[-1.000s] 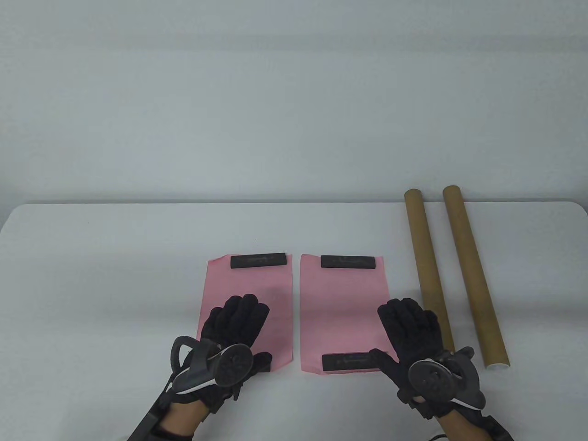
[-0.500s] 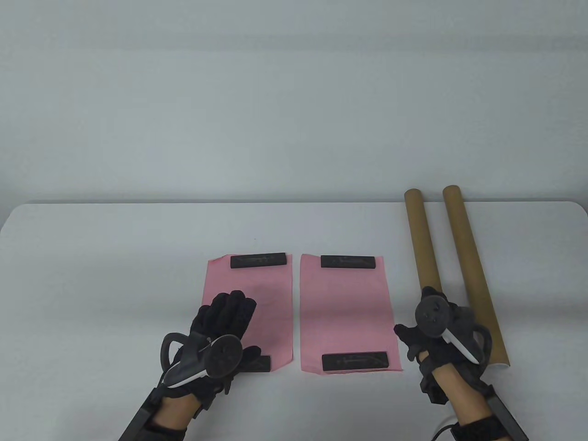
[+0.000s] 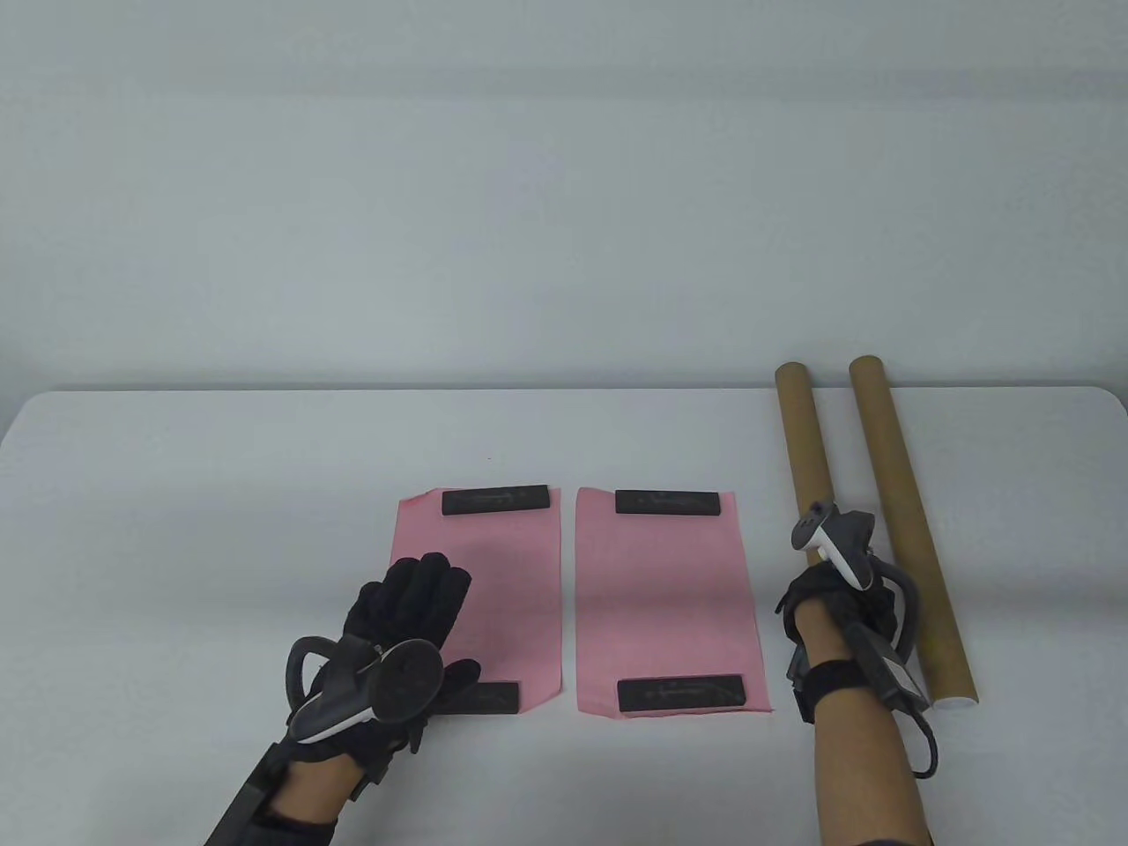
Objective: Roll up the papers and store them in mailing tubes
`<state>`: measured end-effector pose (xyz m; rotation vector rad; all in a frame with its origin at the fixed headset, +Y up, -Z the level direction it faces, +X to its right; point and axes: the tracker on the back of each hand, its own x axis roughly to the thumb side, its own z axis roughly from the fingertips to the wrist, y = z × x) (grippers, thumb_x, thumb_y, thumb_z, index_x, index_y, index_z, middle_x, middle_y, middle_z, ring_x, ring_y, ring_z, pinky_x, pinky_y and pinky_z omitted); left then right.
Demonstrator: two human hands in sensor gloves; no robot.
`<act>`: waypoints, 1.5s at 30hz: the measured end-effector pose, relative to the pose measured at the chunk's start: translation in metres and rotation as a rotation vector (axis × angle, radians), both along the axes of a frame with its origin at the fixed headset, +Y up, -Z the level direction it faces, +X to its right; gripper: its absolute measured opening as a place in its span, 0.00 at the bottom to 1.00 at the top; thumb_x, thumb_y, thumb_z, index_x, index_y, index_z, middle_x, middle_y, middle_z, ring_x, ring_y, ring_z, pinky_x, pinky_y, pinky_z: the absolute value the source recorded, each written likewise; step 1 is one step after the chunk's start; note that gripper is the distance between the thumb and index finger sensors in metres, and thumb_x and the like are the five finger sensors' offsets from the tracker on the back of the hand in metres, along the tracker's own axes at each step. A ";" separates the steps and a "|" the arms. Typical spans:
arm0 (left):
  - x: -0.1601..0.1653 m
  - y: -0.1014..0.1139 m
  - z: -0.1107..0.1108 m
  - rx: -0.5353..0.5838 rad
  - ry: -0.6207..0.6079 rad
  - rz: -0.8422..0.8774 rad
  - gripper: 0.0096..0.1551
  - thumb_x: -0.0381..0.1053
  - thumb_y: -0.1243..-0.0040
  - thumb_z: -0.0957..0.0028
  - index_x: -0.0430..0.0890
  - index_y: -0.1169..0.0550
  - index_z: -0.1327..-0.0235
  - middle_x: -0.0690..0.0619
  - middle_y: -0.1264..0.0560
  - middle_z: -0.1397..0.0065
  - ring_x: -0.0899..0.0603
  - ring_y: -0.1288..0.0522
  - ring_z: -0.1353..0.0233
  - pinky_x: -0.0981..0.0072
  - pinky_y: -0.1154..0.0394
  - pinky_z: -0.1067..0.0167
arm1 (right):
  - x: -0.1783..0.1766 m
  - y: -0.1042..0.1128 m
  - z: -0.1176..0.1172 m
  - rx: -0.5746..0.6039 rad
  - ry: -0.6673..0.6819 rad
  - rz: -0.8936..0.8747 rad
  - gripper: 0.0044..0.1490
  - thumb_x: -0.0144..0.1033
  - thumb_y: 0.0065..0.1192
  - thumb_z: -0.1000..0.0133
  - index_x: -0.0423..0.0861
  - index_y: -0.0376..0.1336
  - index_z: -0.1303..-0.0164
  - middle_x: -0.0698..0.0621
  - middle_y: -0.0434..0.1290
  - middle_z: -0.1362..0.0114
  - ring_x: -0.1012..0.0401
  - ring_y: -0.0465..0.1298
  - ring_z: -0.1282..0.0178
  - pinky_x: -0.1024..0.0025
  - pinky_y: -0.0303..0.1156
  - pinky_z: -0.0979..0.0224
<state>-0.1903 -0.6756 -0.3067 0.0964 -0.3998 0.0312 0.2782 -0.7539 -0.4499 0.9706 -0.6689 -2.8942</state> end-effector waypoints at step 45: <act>-0.024 0.027 -0.003 -0.091 -0.175 0.953 0.26 0.63 0.40 0.53 0.54 0.17 0.45 0.55 0.12 0.48 0.48 0.09 0.49 0.56 0.15 0.43 | 0.027 0.068 0.145 0.980 0.831 0.083 0.43 0.44 0.85 0.52 0.61 0.59 0.32 0.58 0.66 0.26 0.52 0.72 0.26 0.43 0.68 0.20</act>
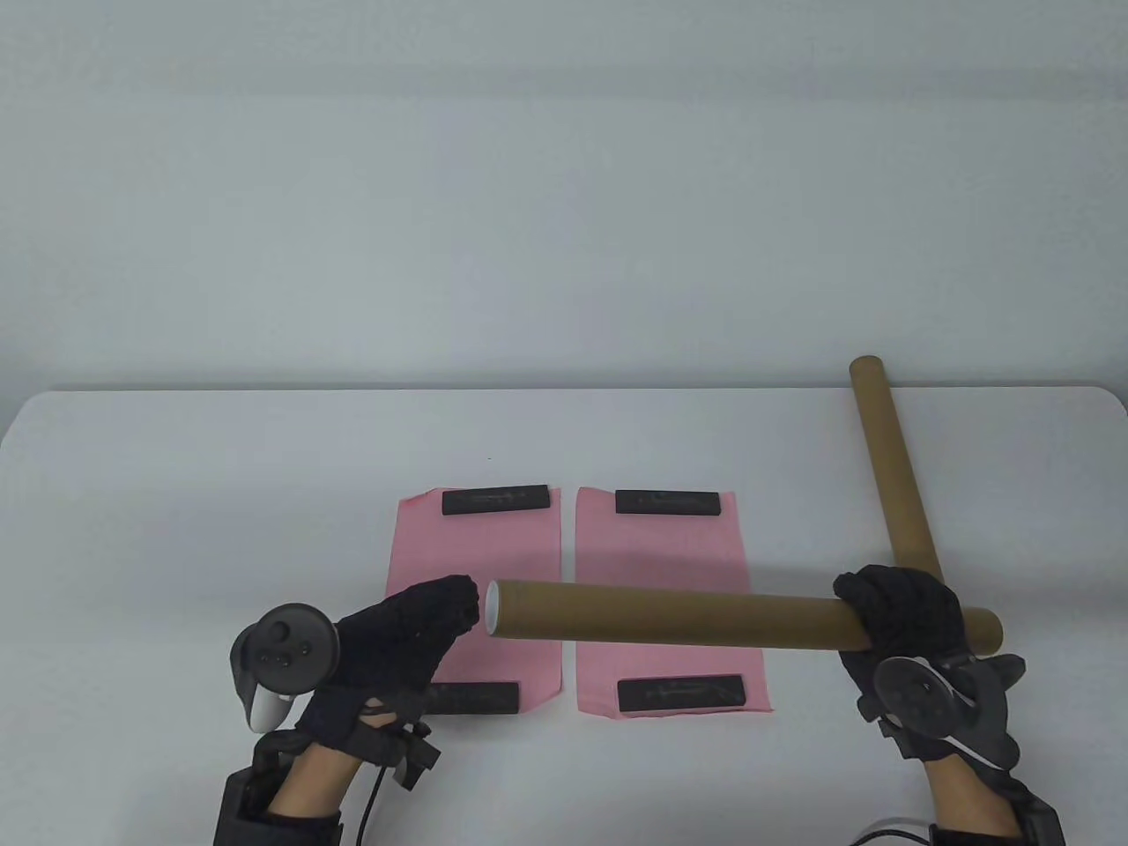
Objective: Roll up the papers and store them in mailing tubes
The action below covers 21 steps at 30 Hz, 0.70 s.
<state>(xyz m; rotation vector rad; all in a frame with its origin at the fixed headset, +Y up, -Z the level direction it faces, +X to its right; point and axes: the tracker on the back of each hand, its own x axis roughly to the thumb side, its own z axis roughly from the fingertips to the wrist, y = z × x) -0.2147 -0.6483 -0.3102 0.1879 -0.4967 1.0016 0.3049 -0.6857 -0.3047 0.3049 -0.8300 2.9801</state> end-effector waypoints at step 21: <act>0.005 -0.012 -0.006 0.020 -0.113 -0.270 0.24 0.61 0.38 0.53 0.50 0.14 0.52 0.52 0.12 0.56 0.47 0.11 0.54 0.50 0.20 0.39 | -0.019 -0.004 -0.004 -0.097 0.034 0.114 0.42 0.41 0.86 0.55 0.61 0.62 0.34 0.57 0.69 0.28 0.51 0.72 0.25 0.39 0.67 0.19</act>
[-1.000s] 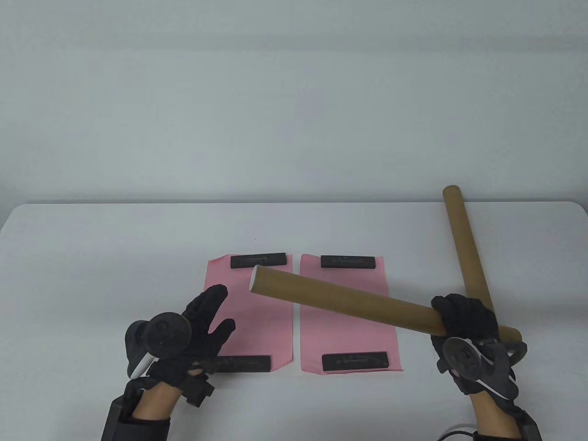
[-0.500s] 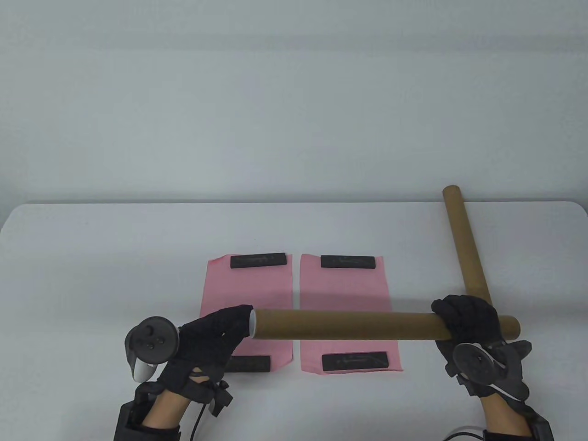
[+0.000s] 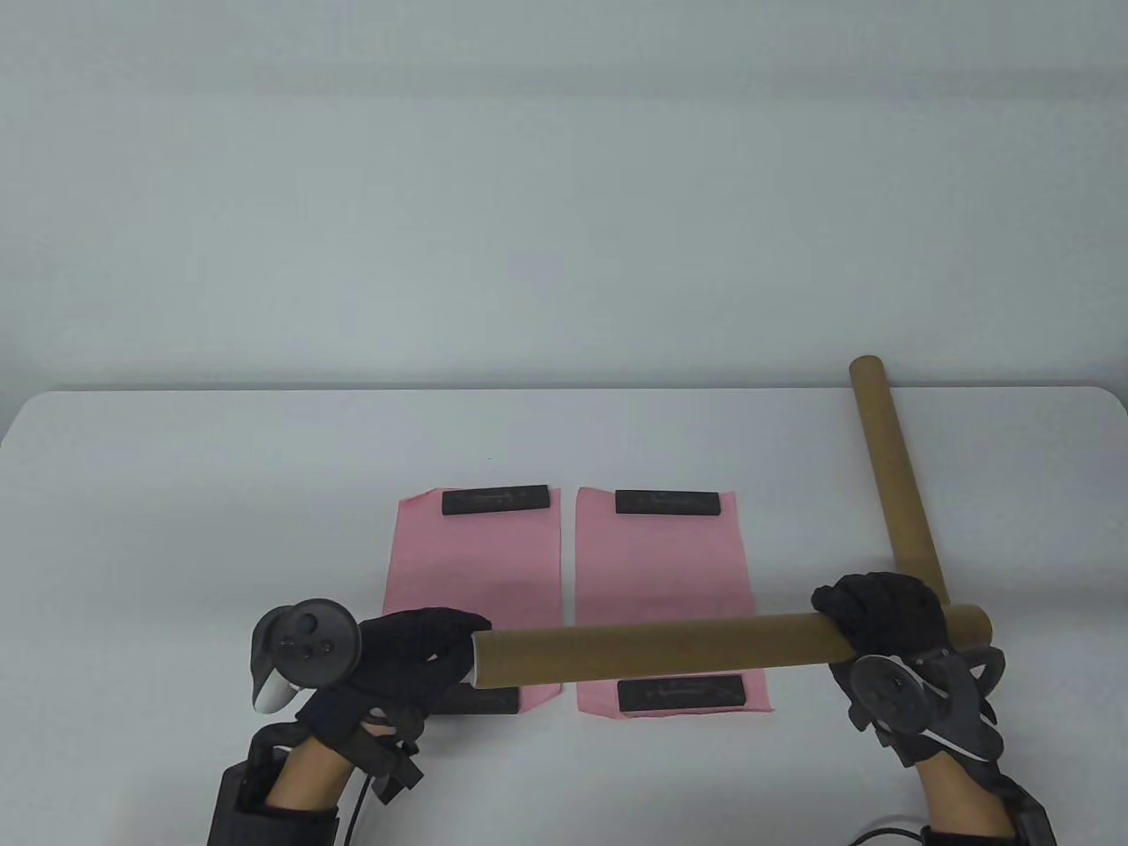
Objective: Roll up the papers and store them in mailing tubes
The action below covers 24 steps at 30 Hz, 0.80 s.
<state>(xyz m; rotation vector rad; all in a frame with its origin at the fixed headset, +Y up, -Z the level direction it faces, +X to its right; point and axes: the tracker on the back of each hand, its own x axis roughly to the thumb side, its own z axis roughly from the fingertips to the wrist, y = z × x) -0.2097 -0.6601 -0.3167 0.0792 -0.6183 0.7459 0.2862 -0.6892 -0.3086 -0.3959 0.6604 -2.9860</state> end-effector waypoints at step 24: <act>-0.070 -0.031 -0.038 -0.295 0.774 -0.763 0.22 0.64 0.37 0.55 0.53 0.12 0.58 0.54 0.12 0.61 0.49 0.12 0.58 0.53 0.21 0.38 | -0.013 0.012 0.003 0.039 -0.052 0.062 0.42 0.42 0.86 0.55 0.58 0.63 0.33 0.54 0.70 0.29 0.48 0.75 0.29 0.40 0.70 0.24</act>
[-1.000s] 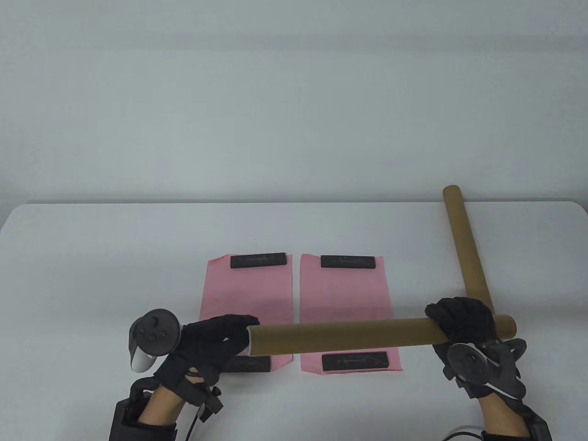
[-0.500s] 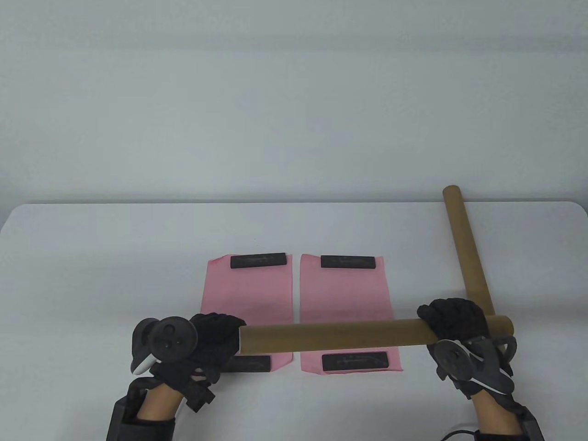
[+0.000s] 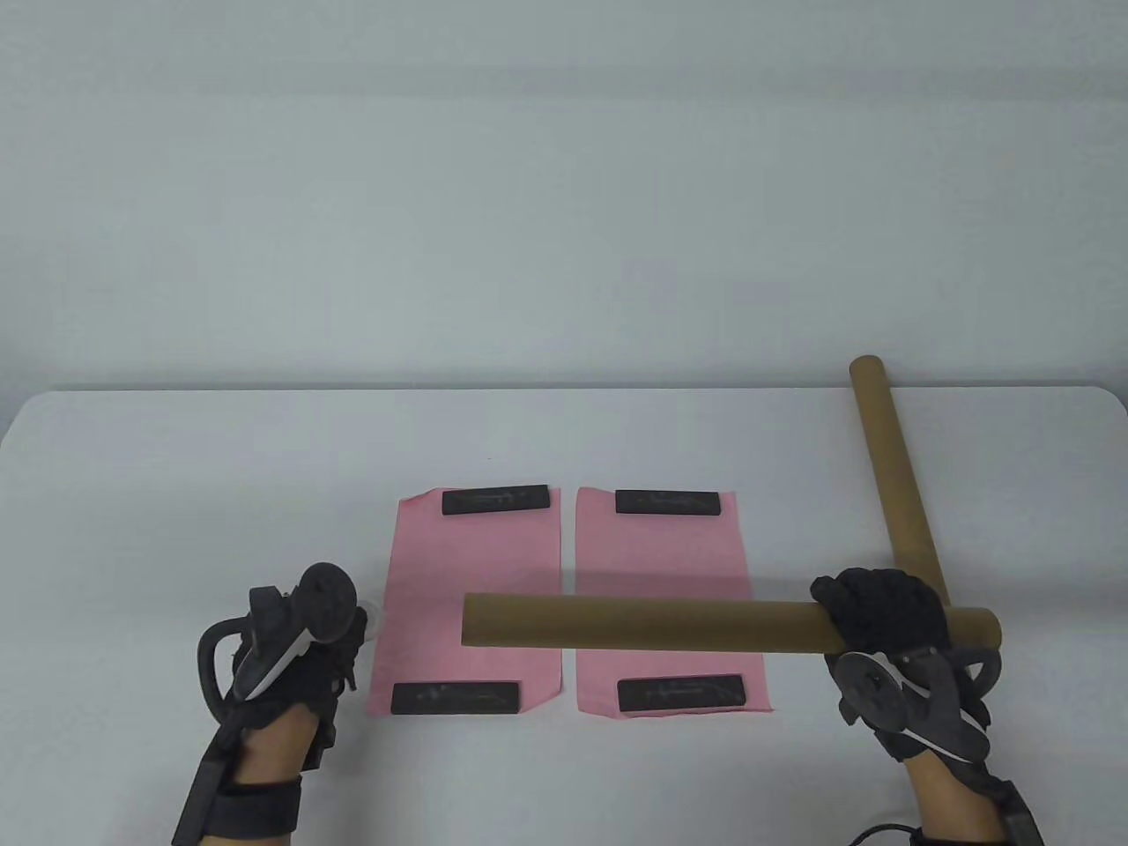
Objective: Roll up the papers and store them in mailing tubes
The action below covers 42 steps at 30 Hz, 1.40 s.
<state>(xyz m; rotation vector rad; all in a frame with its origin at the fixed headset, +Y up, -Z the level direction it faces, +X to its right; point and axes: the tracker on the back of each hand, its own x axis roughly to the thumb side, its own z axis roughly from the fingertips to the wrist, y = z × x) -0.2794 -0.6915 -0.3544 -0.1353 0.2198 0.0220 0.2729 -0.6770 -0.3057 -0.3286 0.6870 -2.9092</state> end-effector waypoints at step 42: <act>-0.002 0.003 0.001 0.036 0.016 0.047 0.37 0.71 0.42 0.57 0.54 0.22 0.38 0.53 0.17 0.43 0.46 0.15 0.41 0.47 0.27 0.31 | 0.002 -0.004 -0.007 -0.136 -0.055 -0.024 0.44 0.42 0.86 0.55 0.54 0.63 0.30 0.51 0.71 0.29 0.47 0.76 0.31 0.40 0.74 0.28</act>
